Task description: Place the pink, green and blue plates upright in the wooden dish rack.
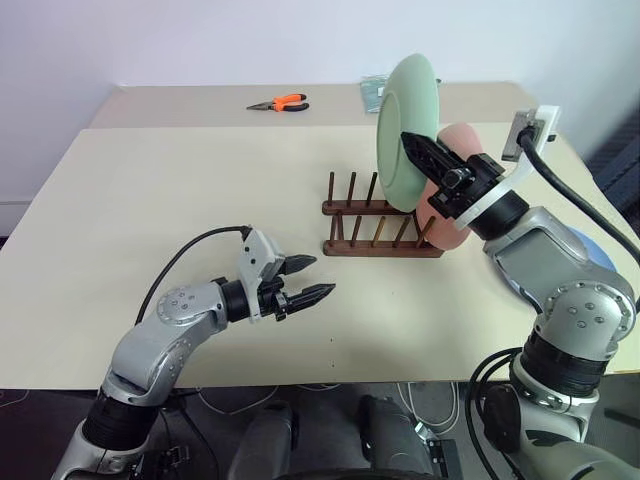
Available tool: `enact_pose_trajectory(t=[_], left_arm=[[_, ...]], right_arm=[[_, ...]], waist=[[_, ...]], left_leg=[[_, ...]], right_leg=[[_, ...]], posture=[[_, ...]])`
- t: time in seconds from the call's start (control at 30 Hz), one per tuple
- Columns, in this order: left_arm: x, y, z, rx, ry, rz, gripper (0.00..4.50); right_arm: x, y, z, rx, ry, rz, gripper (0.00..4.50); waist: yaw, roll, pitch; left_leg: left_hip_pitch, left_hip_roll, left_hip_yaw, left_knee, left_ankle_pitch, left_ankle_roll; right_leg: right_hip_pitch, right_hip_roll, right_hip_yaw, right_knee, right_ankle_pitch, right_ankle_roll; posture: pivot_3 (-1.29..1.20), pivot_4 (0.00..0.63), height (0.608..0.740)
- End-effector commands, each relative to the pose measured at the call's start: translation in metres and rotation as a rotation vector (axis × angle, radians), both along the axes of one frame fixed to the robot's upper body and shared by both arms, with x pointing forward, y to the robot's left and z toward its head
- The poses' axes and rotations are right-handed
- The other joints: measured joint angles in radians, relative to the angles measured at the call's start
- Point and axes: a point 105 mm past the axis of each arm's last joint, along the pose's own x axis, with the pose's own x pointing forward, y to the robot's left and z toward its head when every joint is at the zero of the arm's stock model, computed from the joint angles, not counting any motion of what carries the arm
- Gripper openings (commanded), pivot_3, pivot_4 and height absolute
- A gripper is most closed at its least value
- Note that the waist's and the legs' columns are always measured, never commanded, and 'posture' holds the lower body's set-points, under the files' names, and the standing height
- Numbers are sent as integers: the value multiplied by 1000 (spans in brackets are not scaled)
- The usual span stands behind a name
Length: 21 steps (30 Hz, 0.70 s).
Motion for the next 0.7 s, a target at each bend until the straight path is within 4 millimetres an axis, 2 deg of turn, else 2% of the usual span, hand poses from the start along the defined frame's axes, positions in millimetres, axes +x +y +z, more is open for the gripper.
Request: enact_pose_trajectory(t=[0.03,0.1,0.2,0.33,0.43,0.53,0.57,0.63,0.7], left_arm=[[-7,-8,14,-20,-51,-42,3060],[-8,-9,13,-19,-53,-43,3060],[-8,-10,12,-16,-54,-42,3125],[-7,-11,13,-17,-55,-43,3125],[-7,-12,13,-16,-55,-47,3125],[-7,-13,12,-10,-56,-57,3125],[-6,-13,12,-8,-56,-64,3125],[-6,-15,12,-5,-58,-75,3125],[-4,-17,12,-2,-60,-88,3125]], right_arm=[[1,-1,-1,-9,21,-4,0],[3,-2,-1,-8,29,-7,0],[7,-2,1,-25,21,-29,1052],[9,-6,13,-107,-73,-108,2898],[0,-17,38,-189,-233,-158,2898],[-10,-47,66,-215,-364,-238,2898],[-14,-65,73,-197,-379,-264,2898],[-17,-104,74,-225,-351,-368,3455],[-16,-136,56,-354,-267,-475,4210]], waist=[[0,0,0],[0,0,0],[-1,0,0],[-1,0,0],[2,0,0],[4,0,0],[6,0,0],[11,-1,1],[15,-2,0]], left_leg=[[0,0,0,0,0,0],[0,0,0,0,0,0],[0,0,0,0,0,0],[0,0,0,0,0,0],[0,0,0,0,0,0],[0,0,0,0,0,0],[-1,0,0,0,0,0],[-1,0,0,1,0,1],[-1,0,0,2,-1,2]], right_leg=[[0,0,0,0,0,0],[0,0,0,0,0,0],[0,0,0,0,0,0],[0,0,0,0,0,0],[0,0,0,0,0,0],[1,0,0,-1,0,1],[1,0,0,-2,-1,1],[2,0,-1,-2,-1,1],[4,-1,-2,-3,-1,1]], posture=[[0,150,740],[0,150,740],[0,150,740],[0,150,740],[0,150,740],[0,150,740],[0,150,740],[0,150,740],[0,150,740]])
